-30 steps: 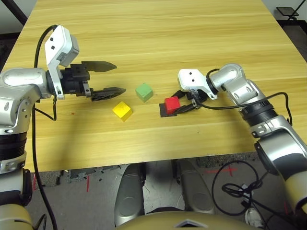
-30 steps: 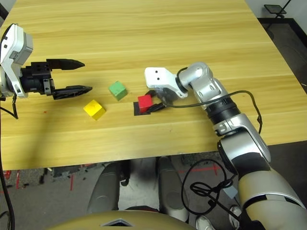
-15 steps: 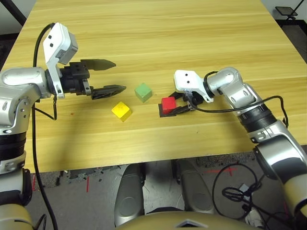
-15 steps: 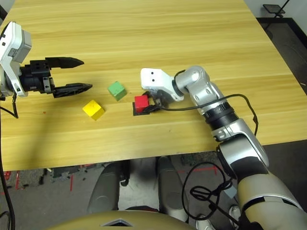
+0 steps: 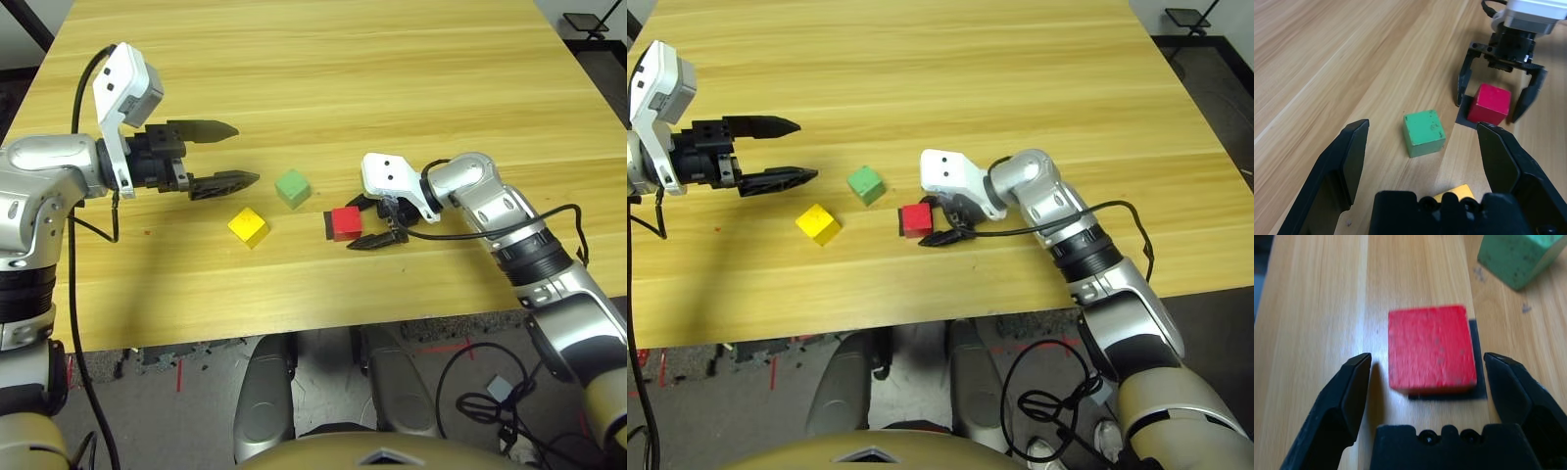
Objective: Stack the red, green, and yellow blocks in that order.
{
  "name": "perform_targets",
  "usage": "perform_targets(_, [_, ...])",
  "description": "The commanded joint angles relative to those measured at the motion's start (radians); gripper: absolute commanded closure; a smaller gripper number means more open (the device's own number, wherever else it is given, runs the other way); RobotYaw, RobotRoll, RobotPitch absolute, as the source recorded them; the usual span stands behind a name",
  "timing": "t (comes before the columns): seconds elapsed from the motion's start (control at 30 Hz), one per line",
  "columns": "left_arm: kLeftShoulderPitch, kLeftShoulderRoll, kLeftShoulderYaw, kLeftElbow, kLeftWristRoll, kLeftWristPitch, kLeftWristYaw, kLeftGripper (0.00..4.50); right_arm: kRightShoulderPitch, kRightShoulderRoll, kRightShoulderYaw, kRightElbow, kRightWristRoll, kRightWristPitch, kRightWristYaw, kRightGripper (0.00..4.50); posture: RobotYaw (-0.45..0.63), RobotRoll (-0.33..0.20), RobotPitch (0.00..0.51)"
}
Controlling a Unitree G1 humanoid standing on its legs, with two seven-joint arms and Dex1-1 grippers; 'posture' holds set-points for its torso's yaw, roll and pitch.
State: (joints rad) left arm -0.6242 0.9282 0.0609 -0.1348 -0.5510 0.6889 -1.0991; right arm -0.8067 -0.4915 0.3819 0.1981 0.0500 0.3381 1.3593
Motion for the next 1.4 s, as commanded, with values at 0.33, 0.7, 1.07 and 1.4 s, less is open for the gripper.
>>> perform_targets(0.33, [-0.077,0.004,-0.057,-0.183,-0.092,0.551,0.191,0.00,-0.191,-0.206,-0.139,0.050,0.138,-0.080,0.235,0.01,0.26,-0.013,0.248])
perform_targets(0.7, [-0.289,-0.130,-0.226,-0.156,-0.056,0.638,0.296,0.00,-0.152,-0.235,-0.171,-0.016,0.158,-0.015,0.174,0.01,0.19,0.024,0.244])
perform_targets(1.07, [-0.299,-0.176,-0.358,-0.045,0.116,0.526,0.360,0.00,-0.076,-0.241,-0.185,-0.143,0.207,0.079,0.091,0.01,0.14,0.049,0.251])
perform_targets(1.4, [-0.305,-0.210,-0.383,-0.048,0.123,0.575,0.361,0.00,-0.054,-0.243,-0.191,-0.172,0.228,0.113,0.051,0.01,0.12,0.064,0.258])
